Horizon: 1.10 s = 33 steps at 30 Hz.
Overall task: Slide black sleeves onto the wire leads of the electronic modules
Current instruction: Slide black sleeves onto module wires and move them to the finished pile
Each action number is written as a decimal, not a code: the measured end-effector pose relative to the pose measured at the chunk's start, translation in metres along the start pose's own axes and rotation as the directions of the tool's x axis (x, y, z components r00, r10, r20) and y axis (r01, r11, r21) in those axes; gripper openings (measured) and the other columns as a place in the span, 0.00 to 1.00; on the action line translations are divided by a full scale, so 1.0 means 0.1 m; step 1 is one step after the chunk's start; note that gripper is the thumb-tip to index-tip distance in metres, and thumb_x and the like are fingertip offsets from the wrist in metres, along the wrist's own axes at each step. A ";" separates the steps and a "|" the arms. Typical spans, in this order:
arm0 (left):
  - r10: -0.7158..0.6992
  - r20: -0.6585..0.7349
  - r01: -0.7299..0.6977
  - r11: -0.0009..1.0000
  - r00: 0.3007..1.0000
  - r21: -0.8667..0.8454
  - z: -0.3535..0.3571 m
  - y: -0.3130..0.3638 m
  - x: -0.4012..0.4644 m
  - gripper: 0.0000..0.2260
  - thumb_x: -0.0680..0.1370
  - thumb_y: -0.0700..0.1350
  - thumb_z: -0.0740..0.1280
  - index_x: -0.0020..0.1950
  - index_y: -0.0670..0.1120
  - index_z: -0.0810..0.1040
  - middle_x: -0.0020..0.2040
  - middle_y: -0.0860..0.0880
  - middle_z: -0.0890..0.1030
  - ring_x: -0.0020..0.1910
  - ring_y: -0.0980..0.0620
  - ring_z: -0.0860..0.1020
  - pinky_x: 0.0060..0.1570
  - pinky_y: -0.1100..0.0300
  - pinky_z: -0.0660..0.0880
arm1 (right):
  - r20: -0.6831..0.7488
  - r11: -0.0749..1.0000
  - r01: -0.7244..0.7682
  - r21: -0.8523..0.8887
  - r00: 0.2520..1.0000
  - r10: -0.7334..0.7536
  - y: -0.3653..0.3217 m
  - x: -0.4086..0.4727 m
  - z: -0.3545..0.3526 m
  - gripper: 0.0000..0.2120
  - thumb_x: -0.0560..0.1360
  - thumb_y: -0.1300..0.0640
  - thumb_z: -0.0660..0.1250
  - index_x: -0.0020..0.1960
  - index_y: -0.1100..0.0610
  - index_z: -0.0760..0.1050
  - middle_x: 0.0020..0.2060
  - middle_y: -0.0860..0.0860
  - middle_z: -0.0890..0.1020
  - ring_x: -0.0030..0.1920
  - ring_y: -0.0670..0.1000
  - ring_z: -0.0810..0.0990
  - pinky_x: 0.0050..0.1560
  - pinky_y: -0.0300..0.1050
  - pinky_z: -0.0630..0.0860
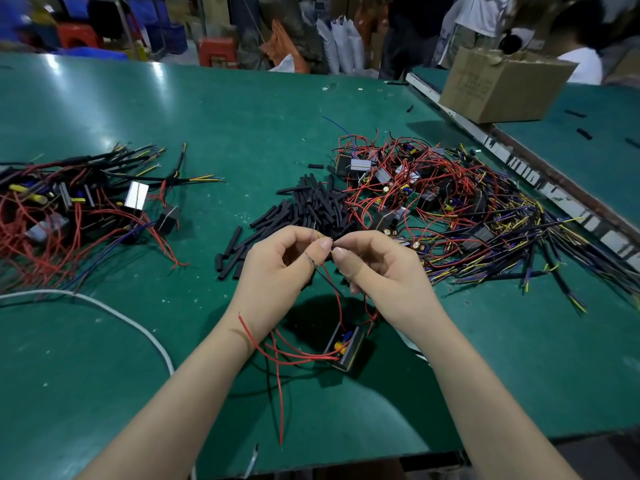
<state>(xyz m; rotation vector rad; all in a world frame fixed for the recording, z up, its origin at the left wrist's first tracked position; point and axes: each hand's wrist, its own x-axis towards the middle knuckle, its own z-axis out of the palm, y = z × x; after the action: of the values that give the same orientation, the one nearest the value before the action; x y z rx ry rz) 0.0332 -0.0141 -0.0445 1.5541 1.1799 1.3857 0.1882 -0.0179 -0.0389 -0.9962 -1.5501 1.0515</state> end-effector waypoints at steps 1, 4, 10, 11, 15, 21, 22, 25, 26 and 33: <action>-0.002 -0.004 0.002 1.000 1.000 -0.002 0.01 0.00 0.00 0.03 0.76 0.45 0.69 0.42 0.48 0.79 0.29 0.59 0.75 0.28 0.62 0.69 0.32 0.69 0.67 | 0.006 1.000 -0.020 -0.002 1.000 0.020 0.00 0.00 0.00 0.03 0.76 0.59 0.67 0.48 0.52 0.78 0.31 0.41 0.79 0.30 0.42 0.73 0.32 0.34 0.72; -0.013 -0.012 0.013 1.000 1.000 0.002 0.03 -0.01 -0.01 0.04 0.76 0.44 0.69 0.42 0.50 0.79 0.33 0.58 0.77 0.34 0.60 0.72 0.40 0.65 0.71 | 0.007 0.999 -0.043 -0.028 0.999 0.043 0.00 0.00 0.00 0.04 0.77 0.58 0.66 0.47 0.50 0.77 0.30 0.40 0.78 0.29 0.42 0.71 0.32 0.34 0.70; -0.027 0.028 0.027 0.999 0.999 0.021 0.03 0.00 0.00 0.04 0.77 0.47 0.67 0.42 0.50 0.78 0.33 0.55 0.75 0.32 0.56 0.69 0.36 0.61 0.69 | -0.077 0.994 -0.032 -0.102 0.997 0.025 0.06 0.01 0.03 0.05 0.79 0.56 0.64 0.45 0.48 0.74 0.35 0.43 0.75 0.35 0.44 0.71 0.42 0.40 0.69; -0.032 0.023 0.032 0.999 0.999 0.019 0.03 0.00 0.00 0.04 0.77 0.46 0.67 0.42 0.49 0.78 0.33 0.53 0.75 0.32 0.56 0.69 0.36 0.60 0.69 | -0.069 0.993 -0.032 -0.111 0.997 0.024 0.06 0.01 0.03 0.05 0.79 0.56 0.63 0.45 0.47 0.73 0.35 0.43 0.74 0.36 0.44 0.71 0.43 0.38 0.69; -0.050 -0.010 0.051 0.998 0.999 0.022 0.02 -0.02 0.02 0.05 0.75 0.45 0.69 0.40 0.47 0.79 0.29 0.55 0.74 0.28 0.59 0.68 0.31 0.65 0.67 | 0.016 0.981 0.092 -0.171 0.996 -0.091 0.04 -0.01 0.04 0.04 0.79 0.54 0.61 0.46 0.47 0.71 0.42 0.49 0.75 0.41 0.48 0.74 0.45 0.38 0.71; -0.046 -0.066 0.047 0.999 0.997 0.014 0.04 -0.06 0.05 0.08 0.73 0.41 0.72 0.40 0.51 0.75 0.32 0.56 0.74 0.32 0.57 0.70 0.37 0.61 0.71 | -0.036 0.934 0.134 -0.331 0.987 -0.155 0.10 0.00 0.08 0.06 0.80 0.61 0.61 0.46 0.52 0.71 0.43 0.45 0.70 0.35 0.44 0.73 0.41 0.36 0.68; -0.033 -0.071 0.034 0.999 0.997 0.018 0.05 -0.06 0.04 0.09 0.73 0.39 0.72 0.40 0.51 0.75 0.31 0.56 0.74 0.32 0.57 0.70 0.36 0.63 0.70 | -0.068 0.923 0.110 -0.370 0.987 -0.145 0.12 0.01 0.09 0.05 0.80 0.61 0.61 0.47 0.53 0.71 0.43 0.46 0.71 0.37 0.43 0.72 0.42 0.36 0.67; 0.059 -0.077 -0.055 0.997 0.995 0.050 0.06 -0.05 0.00 0.11 0.74 0.38 0.71 0.41 0.53 0.75 0.31 0.57 0.73 0.31 0.62 0.70 0.37 0.69 0.69 | -0.157 0.891 0.044 -0.453 0.979 -0.128 0.15 0.03 0.07 0.03 0.80 0.59 0.60 0.49 0.54 0.72 0.44 0.50 0.72 0.42 0.38 0.71 0.45 0.32 0.66; 0.087 -0.056 -0.084 0.995 0.995 0.061 0.06 -0.04 -0.01 0.09 0.74 0.39 0.70 0.43 0.54 0.75 0.31 0.57 0.73 0.31 0.62 0.69 0.37 0.70 0.69 | -0.164 0.886 0.035 -0.463 0.979 -0.124 0.14 0.03 0.06 0.04 0.80 0.59 0.60 0.50 0.55 0.73 0.45 0.50 0.72 0.42 0.38 0.72 0.45 0.31 0.67; 0.123 0.045 -0.130 0.965 0.991 0.226 0.08 -0.05 -0.03 0.07 0.76 0.43 0.69 0.52 0.52 0.81 0.29 0.56 0.72 0.30 0.60 0.68 0.35 0.69 0.67 | -0.196 0.851 0.066 -0.522 0.961 -0.195 0.16 0.00 0.12 0.03 0.78 0.61 0.64 0.49 0.59 0.76 0.42 0.48 0.74 0.41 0.36 0.71 0.42 0.27 0.65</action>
<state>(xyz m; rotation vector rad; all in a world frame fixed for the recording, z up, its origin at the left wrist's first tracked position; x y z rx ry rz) 0.0401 -0.0151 -0.0513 1.8329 1.2770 1.3389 0.1777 -0.0150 -0.0556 -1.3008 -1.6984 0.3948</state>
